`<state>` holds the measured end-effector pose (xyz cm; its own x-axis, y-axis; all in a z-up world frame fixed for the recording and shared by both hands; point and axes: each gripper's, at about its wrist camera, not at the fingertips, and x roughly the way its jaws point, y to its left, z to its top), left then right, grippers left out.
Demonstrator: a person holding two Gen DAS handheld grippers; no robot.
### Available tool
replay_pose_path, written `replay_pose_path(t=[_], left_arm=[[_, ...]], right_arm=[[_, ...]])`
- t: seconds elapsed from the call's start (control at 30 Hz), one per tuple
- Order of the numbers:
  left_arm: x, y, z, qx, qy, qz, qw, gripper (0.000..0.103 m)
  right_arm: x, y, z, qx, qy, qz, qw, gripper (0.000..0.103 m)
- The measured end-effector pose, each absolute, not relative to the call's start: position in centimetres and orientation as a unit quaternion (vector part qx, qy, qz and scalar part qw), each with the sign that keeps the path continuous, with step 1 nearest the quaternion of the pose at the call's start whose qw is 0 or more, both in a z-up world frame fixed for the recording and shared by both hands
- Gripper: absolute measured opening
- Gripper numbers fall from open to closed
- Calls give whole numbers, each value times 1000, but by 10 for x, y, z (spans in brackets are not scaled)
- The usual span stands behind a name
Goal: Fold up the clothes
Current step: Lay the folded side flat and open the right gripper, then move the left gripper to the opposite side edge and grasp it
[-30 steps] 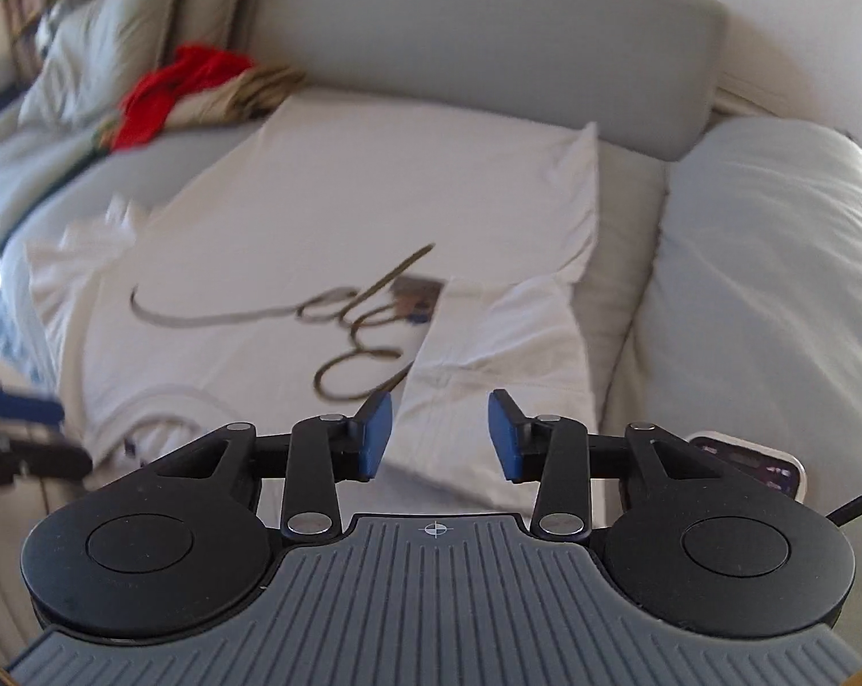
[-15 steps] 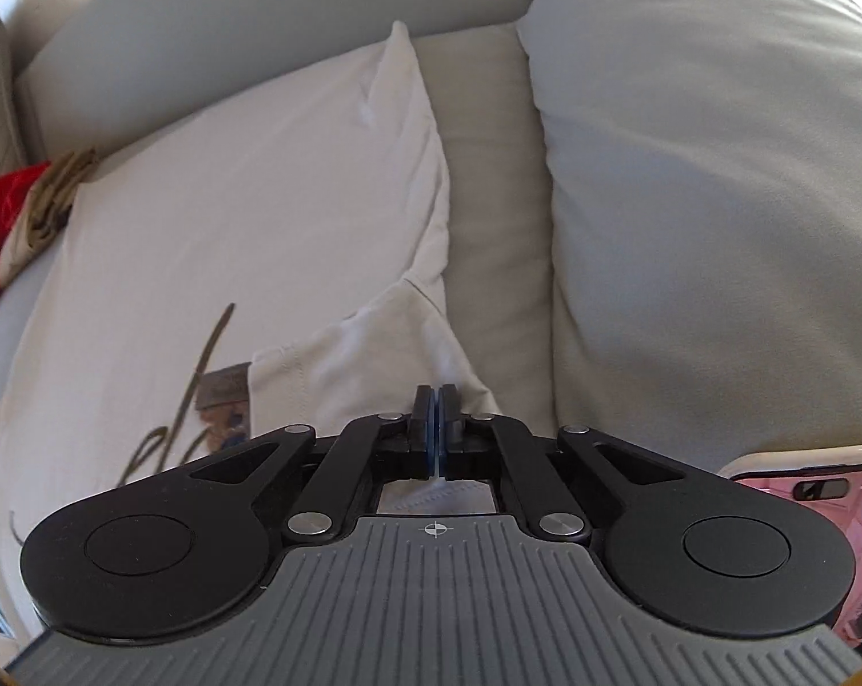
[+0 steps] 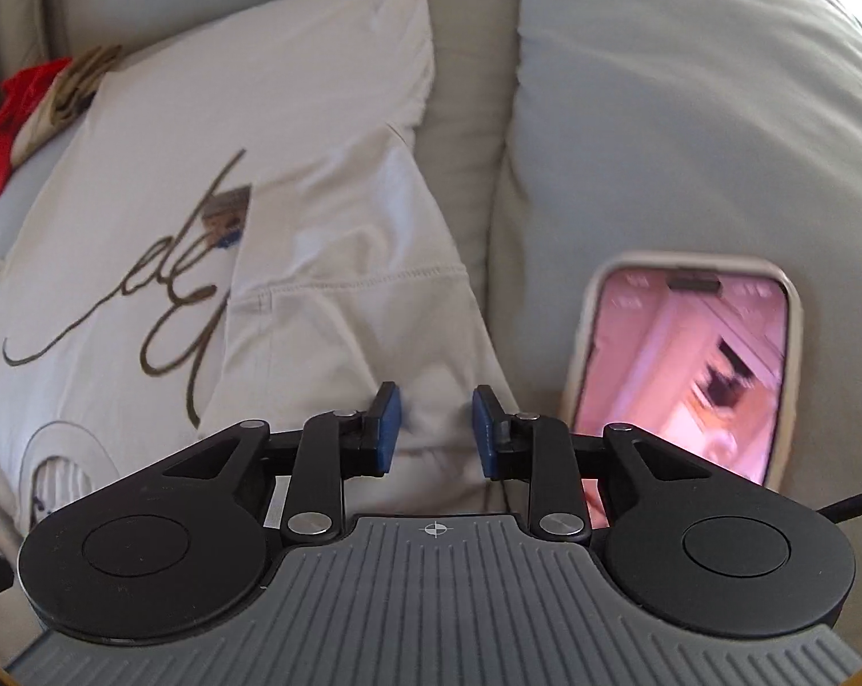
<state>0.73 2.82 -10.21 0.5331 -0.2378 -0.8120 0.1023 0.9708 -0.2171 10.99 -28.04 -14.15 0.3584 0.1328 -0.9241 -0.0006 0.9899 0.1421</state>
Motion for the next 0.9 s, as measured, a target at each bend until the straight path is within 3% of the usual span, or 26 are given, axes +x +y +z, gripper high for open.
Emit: replay_pose_path(t=[0.1, 0.2, 0.33, 0.47, 0.63, 0.67, 0.73, 0.77, 0.9], left_arm=[[7, 31, -105, -77, 481, -88, 869, 63], [5, 30, -104, -74, 481, -84, 869, 62], [-1, 32, -97, -66, 472, -73, 876, 63], [-9, 48, -88, -74, 457, -49, 885, 63], [-20, 83, -74, -117, 432, -28, 894, 63], [-22, 90, -71, -124, 426, -22, 896, 64], [-26, 100, -65, -125, 415, -9, 901, 63], [-27, 104, -63, -120, 409, 0, 905, 63], [-33, 121, -57, -104, 392, 34, 914, 64]], right_arm=[[97, -280, -128, 24, 578, 25, 815, 29], [92, -273, -107, 23, 517, 26, 855, 29], [104, -253, -107, 94, 495, 81, 860, 28], [110, -221, -134, 76, 545, 97, 829, 25], [67, -220, -114, 24, 538, 64, 840, 26], [54, -222, -104, 29, 518, 64, 852, 29], [24, -222, -83, 69, 466, 81, 878, 46], [10, -222, -77, 93, 445, 92, 886, 66], [-25, -195, -76, 95, 427, 125, 890, 69]])
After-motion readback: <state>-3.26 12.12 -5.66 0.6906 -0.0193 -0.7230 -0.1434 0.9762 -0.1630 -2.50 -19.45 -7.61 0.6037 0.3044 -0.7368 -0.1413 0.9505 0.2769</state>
